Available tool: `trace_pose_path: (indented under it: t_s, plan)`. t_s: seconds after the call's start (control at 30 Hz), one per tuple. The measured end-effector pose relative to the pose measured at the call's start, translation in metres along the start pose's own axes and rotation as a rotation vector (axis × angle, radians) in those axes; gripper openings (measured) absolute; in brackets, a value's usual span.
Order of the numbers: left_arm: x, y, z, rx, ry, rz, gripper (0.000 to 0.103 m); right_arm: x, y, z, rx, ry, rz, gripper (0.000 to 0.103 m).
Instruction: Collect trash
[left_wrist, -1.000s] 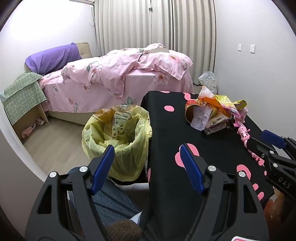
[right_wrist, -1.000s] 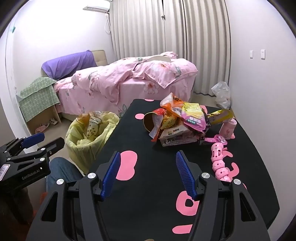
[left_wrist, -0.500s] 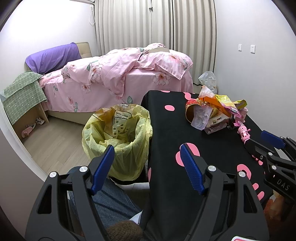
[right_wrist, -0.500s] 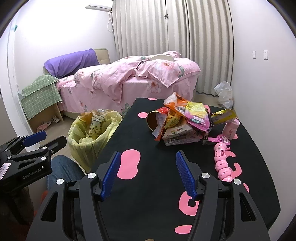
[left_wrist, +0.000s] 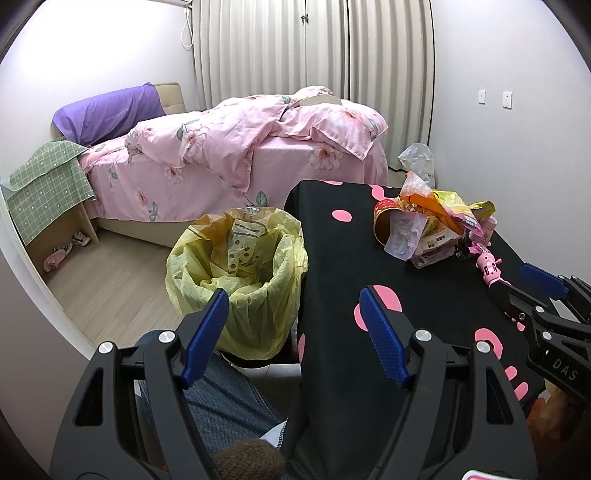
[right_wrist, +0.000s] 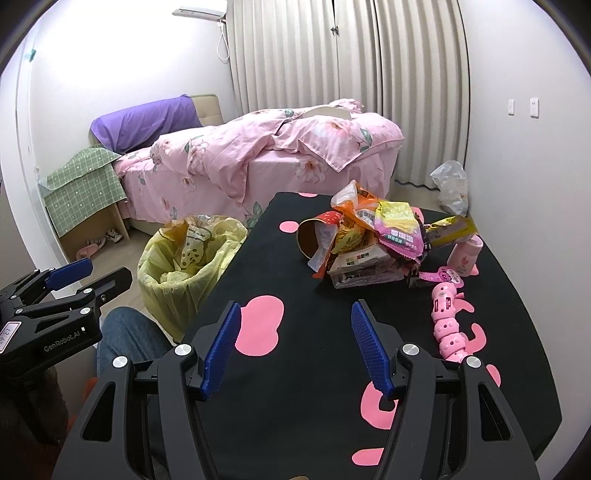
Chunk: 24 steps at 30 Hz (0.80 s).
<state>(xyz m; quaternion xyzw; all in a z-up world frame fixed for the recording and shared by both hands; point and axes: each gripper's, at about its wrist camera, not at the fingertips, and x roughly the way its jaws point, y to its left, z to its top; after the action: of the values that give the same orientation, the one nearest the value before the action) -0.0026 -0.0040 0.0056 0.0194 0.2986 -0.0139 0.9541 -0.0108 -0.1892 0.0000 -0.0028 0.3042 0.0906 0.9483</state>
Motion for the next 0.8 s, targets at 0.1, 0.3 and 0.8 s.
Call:
trace_pose_path:
  t_s: [0.1, 0.3, 0.8]
  plan:
    - [-0.0002, 0.0003, 0.0, 0.001, -0.001, 0.0, 0.07, 0.0001, 0.0, -0.0001, -0.001, 0.001, 0.0, 0.059]
    - [0.0, 0.0024, 0.0, 0.0, 0.0, 0.0, 0.07, 0.0005, 0.0004, 0.0, 0.001, 0.001, -0.001, 0.059]
    - [-0.0004, 0.0051, -0.0003, -0.001, -0.004, 0.0, 0.07, 0.0005, -0.0004, 0.0005, 0.003, 0.002, 0.0, 0.059]
